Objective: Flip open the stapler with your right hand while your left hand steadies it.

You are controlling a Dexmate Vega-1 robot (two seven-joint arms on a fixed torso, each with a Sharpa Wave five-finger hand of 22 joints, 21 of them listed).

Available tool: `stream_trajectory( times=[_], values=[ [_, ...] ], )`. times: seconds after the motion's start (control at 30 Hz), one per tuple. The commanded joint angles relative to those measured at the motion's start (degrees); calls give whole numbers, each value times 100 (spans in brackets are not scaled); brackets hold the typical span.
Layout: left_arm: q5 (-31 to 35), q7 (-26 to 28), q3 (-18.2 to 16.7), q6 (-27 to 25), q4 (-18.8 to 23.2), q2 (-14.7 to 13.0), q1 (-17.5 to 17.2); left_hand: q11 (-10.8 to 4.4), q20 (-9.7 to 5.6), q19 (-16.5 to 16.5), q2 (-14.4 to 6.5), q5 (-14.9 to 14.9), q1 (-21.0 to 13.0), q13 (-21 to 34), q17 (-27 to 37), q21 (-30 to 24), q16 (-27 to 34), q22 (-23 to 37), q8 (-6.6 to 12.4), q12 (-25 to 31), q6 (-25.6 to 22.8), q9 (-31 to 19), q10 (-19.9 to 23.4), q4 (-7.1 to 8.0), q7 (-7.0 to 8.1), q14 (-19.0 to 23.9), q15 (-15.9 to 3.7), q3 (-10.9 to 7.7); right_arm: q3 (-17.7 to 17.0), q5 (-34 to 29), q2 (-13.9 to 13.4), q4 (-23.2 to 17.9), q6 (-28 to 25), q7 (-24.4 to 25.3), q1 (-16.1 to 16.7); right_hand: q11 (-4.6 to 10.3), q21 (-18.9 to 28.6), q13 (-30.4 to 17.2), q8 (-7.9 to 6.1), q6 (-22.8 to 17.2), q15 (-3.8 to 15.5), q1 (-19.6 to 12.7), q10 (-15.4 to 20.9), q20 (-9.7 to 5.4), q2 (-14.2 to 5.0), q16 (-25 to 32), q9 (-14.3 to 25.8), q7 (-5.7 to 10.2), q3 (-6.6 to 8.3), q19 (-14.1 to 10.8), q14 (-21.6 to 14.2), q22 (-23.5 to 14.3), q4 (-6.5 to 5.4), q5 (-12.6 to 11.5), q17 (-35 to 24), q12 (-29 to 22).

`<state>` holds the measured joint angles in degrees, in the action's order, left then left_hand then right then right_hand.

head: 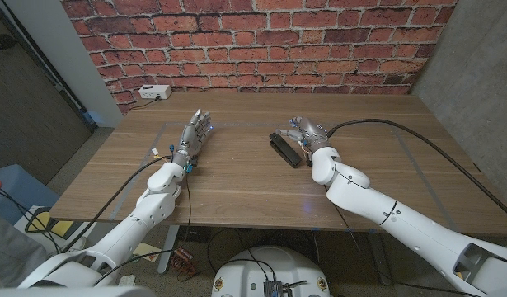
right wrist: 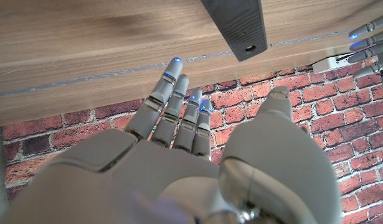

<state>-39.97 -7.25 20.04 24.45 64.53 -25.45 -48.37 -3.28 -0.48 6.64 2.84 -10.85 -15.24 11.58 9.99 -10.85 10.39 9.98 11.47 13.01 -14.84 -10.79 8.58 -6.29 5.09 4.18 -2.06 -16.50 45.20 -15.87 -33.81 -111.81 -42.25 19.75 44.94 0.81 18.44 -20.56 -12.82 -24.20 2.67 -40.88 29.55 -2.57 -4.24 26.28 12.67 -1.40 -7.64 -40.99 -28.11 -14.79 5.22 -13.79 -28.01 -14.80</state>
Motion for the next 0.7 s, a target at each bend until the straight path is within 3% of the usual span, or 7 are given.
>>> stream_trajectory(
  times=[0.03, 0.47, 0.7],
  values=[
    [-16, -11, -3, 11, 5, -2, -16, 7, -29, -25, -5, -12, 22, 21, 22, -32, 23, 19, -12, -5, -5, -20, 51, -5, -19, 48, -241, 7, 228, -169, 74, 19, -306, -36, -155, -17, 28, -33, -24, -6, 468, 64, -47, 20, 7, 41, 25, 63, -15, 30, 52, -33, -12, -14, -54, 6],
    [-30, 13, -24, 5, 72, -29, -73, -10, -30, -26, -12, -14, 27, 21, 21, -32, 24, 19, -15, -9, -8, -18, 46, -6, -20, 52, -239, 12, 526, -452, 131, 75, -482, -99, -329, 8, 66, -98, -67, -47, 457, 46, 7, 48, 2, 106, 64, 99, 0, 58, 46, -60, 6, -12, -157, -39],
    [-31, 13, -32, 4, 99, -47, -84, -54, -27, -27, -18, -15, 29, 21, 21, -33, 24, 19, -9, 5, -31, -17, 89, -7, -34, 51, -241, 16, 692, -625, 162, 98, -684, -205, -440, -85, 98, -185, -4, 190, 412, 42, -22, 96, 1, 128, 103, -46, 6, 110, 77, -89, 16, 2, -235, -63]
  ],
)
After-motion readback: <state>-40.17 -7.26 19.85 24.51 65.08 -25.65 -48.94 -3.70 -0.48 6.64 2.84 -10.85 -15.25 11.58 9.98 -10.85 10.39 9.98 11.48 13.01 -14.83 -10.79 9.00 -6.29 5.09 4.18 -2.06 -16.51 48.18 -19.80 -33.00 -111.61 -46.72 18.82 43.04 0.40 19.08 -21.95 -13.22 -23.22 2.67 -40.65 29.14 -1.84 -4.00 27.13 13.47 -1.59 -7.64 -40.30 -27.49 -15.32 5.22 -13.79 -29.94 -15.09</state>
